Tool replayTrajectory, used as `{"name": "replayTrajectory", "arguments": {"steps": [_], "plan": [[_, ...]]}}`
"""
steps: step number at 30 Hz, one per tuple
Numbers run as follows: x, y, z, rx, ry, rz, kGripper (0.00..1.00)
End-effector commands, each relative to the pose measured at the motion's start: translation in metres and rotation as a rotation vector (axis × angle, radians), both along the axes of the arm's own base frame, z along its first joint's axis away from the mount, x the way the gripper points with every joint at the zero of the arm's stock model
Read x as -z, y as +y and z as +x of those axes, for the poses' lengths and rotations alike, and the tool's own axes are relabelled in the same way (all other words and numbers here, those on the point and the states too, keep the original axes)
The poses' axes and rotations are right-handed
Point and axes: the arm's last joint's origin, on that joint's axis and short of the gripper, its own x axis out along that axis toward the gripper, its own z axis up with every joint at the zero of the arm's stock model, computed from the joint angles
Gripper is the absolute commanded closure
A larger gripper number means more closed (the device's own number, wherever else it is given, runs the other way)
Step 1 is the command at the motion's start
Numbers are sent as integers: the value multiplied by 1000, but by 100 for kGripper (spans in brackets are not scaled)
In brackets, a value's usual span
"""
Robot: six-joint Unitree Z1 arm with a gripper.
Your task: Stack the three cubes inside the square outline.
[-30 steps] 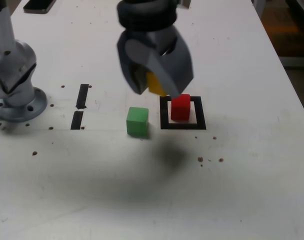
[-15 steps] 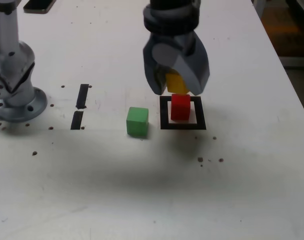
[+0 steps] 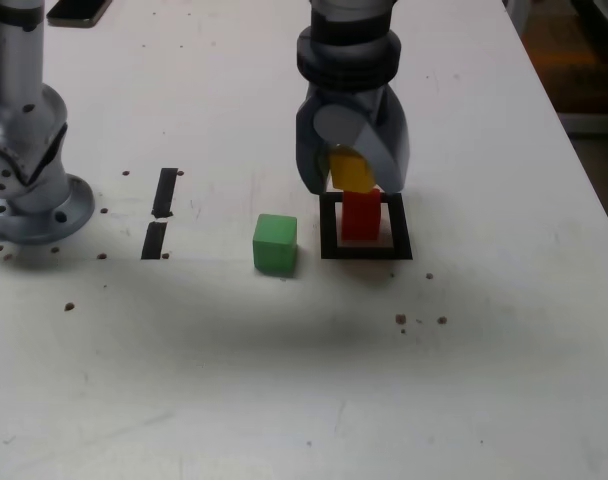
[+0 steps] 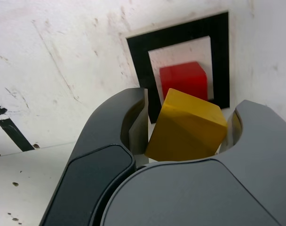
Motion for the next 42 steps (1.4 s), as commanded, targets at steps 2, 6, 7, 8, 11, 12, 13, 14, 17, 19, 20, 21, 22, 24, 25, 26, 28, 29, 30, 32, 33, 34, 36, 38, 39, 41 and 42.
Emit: {"name": "replayTrajectory", "arguments": {"steps": [2,6,7,8,11,12,13,14,17,19,20,21,22,24,25,26,28,29,30,32,33,34,36,38,39,41,42], "plan": [[2,1,1,-34,5,16,98],[4,2,0,-93,7,26,98],[4,2,-1,-113,7,28,98],[5,2,-1,-133,7,30,98],[5,2,-3,-196,0,33,98],[5,2,-3,-216,-5,34,98],[5,3,-3,-235,-11,34,98],[5,3,-2,-251,-20,33,98],[4,2,1,-284,-46,30,98],[4,2,4,-297,-60,30,98],[4,2,5,-302,-65,31,98],[5,2,7,-306,-68,32,98],[5,2,8,-312,-70,34,98],[7,2,9,-319,-69,38,98],[8,2,10,-322,-68,40,98],[9,2,10,-324,-67,42,98],[12,1,11,-328,-64,43,98],[13,1,11,-330,-62,43,98],[15,1,11,-331,-61,41,98],[18,1,12,-333,-58,37,98],[19,1,12,-333,-57,35,98],[20,1,12,-332,-56,33,98],[21,-1,12,-329,-54,30,98],[23,-2,12,-327,-51,30,96],[24,-3,11,-327,-49,30,95],[25,-4,10,-330,-45,29,93],[27,-5,10,-336,-40,28,91]]}}
